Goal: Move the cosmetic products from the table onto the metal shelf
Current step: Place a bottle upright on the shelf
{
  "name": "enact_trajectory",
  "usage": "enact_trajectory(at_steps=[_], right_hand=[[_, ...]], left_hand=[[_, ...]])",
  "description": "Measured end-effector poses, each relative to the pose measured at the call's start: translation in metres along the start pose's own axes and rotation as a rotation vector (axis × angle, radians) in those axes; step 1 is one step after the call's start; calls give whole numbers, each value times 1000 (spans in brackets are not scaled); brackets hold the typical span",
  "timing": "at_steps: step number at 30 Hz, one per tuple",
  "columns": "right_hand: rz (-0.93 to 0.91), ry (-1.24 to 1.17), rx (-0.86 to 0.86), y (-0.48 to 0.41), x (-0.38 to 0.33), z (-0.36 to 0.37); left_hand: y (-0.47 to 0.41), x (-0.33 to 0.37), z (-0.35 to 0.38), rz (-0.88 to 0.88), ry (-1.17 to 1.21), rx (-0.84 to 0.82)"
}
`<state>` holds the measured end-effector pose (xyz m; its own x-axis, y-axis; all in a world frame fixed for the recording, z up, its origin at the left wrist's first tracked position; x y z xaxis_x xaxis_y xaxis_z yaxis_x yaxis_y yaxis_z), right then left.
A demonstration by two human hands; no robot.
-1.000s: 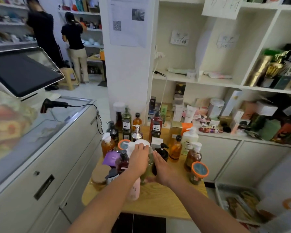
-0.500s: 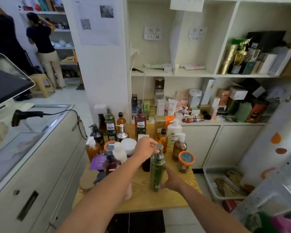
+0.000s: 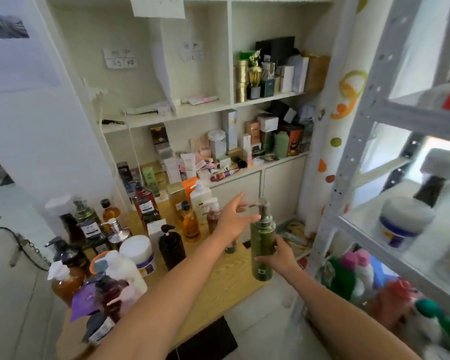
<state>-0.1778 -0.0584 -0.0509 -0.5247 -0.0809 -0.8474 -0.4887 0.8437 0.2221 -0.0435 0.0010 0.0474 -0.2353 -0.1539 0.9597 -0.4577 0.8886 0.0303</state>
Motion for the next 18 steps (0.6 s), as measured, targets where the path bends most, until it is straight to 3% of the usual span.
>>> enact_trajectory(at_steps=[6, 11, 14, 18], right_hand=[[-28, -128, 205, 20, 22, -89], [16, 35, 456, 43, 47, -162], [20, 160, 589, 72, 57, -201], [67, 181, 782, 113, 83, -242]], left_hand=[[-6, -19, 101, -114, 17, -307], [-1, 18, 189, -81, 53, -478], [15, 51, 242, -20, 67, -517], [43, 82, 305, 111, -20, -440]])
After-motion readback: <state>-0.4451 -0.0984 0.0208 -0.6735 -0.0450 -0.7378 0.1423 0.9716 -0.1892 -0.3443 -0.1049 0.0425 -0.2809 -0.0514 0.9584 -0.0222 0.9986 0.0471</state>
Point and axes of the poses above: each hand's wrist, its own y-axis away from the middle knuckle, its own z-axis out of the palm, x = y × z, the point moved 2 cm from there along -y, towards the middle knuckle, and after that the axes turned 6 degrees about y, right-handed, at the moved point
